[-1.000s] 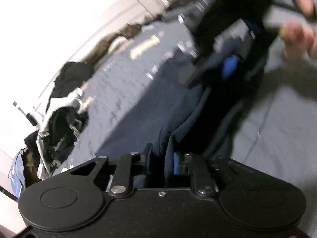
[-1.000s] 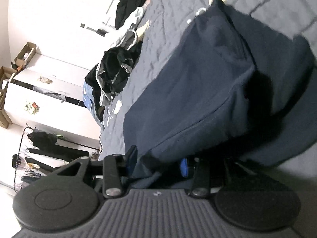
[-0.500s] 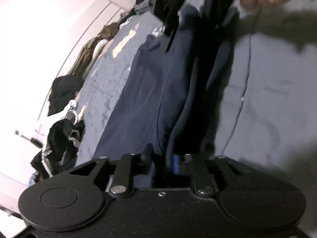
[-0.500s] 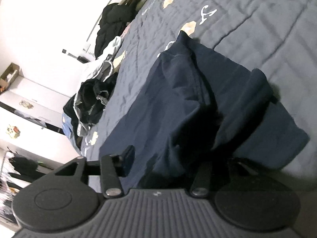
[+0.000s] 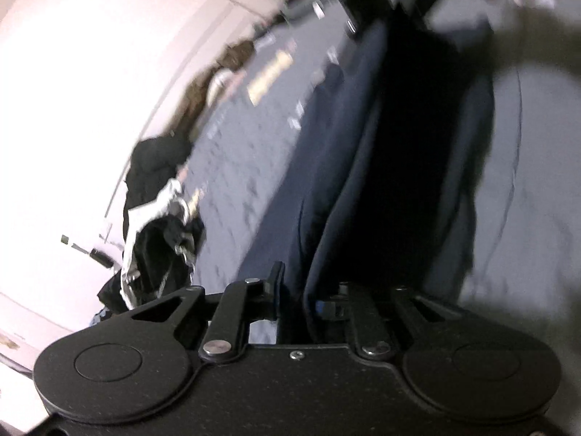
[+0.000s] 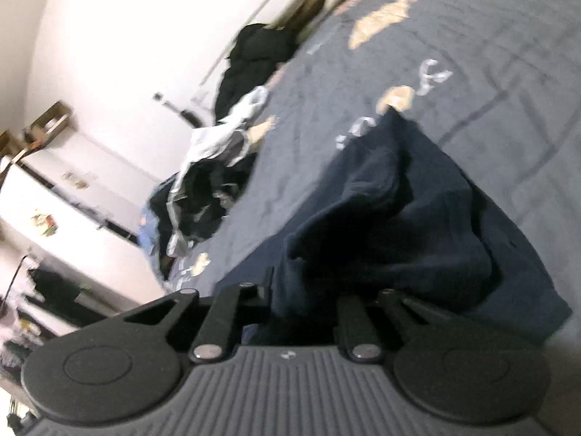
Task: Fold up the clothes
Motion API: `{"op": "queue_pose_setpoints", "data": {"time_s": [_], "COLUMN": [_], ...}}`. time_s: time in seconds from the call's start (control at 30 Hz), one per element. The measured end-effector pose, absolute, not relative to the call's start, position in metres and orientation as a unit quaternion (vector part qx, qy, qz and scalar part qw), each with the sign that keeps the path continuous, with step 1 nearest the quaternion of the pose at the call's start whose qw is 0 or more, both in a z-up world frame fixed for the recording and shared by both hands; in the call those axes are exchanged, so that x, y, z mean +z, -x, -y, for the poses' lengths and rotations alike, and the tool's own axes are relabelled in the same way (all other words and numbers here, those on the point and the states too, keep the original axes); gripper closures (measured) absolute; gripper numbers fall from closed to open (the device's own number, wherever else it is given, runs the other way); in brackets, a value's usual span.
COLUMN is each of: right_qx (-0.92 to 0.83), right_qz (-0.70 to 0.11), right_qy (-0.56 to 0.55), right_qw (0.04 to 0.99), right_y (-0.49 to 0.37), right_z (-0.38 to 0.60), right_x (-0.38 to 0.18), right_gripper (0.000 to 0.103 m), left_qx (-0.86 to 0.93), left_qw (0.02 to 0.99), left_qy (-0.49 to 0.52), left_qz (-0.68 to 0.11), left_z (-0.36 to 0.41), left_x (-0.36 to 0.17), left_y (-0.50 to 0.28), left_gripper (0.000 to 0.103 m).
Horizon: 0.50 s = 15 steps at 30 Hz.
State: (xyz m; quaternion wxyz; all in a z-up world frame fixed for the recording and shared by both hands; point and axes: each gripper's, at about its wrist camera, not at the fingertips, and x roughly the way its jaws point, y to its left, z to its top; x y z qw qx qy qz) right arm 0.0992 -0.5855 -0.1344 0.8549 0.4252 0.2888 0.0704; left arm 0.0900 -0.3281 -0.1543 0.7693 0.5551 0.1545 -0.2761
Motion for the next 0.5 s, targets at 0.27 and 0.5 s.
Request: {"op": "queue_pose_setpoints", "data": {"time_s": [0.27,0.5], "right_qx": [0.046,0.068], "right_qz": [-0.341,-0.34], "right_qy": [-0.371,-0.44], "right_qw": [0.863,0.828], "right_y": [-0.102,-0.101], "right_z": [0.577,0.583], "right_x": [-0.144,-0.137], "right_gripper": [0.091,0.089], "left_qx": [-0.197,-0.426], "left_qw": [0.756,0.799], "left_qy": [-0.584,-0.357], "left_qz": [-0.219,-0.232], "left_z": [0.291,0.313], "left_x": [-0.156,-0.083], "left_y": [-0.096,-0.041], "left_gripper": [0.074,0.074]}}
